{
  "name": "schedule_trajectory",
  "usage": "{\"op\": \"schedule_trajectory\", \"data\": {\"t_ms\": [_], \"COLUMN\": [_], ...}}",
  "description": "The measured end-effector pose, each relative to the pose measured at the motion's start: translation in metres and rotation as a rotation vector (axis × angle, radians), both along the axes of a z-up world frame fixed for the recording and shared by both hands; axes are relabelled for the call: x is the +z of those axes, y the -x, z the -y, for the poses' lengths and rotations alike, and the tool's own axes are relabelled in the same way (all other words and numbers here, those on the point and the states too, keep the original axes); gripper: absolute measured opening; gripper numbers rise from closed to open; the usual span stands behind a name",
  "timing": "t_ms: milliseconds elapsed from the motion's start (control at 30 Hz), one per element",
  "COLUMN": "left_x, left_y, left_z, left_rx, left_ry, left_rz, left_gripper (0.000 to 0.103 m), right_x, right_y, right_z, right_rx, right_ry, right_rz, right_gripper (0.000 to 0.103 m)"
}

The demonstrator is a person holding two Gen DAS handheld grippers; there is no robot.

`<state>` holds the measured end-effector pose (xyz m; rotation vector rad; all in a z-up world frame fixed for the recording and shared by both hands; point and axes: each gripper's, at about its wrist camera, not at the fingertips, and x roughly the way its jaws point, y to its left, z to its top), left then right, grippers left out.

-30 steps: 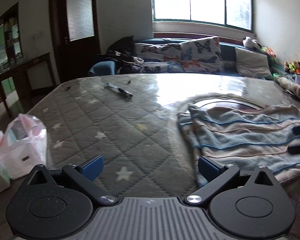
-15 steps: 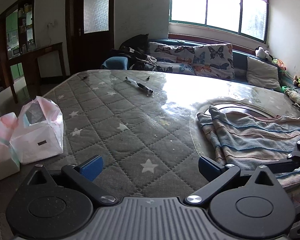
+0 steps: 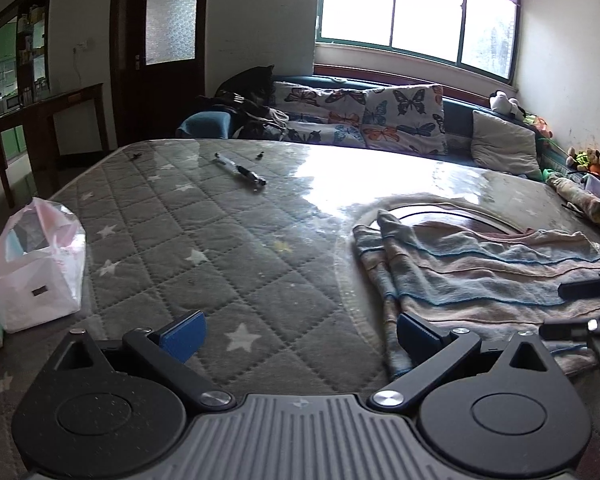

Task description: Fold clothes

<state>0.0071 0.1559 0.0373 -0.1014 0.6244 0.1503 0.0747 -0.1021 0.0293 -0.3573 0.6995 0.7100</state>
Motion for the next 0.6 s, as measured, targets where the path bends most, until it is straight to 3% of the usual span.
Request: {"op": "schedule_trajectory", "data": {"t_ms": [133, 433, 600], "left_x": [0.001, 0.018, 0.02], "left_y": [-0.002, -0.015, -0.027], "left_z": [0.002, -0.008, -0.009], "left_rx": [0.003, 0.023, 0.027], "left_ry": [-0.003, 0.005, 0.035], "left_rz": [-0.002, 0.02, 0.016], "left_gripper": [0.103, 0.103, 0.103], "right_x": [0.0, -0.002, -0.01], "right_y": [-0.009, 0.043, 0.057], "right_z": [0.007, -0.063, -0.089], "right_rx": [-0.035, 0.259, 0.332], "right_ry": [-0.026, 0.015, 0.031], "right_rz": [-0.046, 0.065, 0.069], "right_gripper": [0.055, 0.05, 0.039]}}
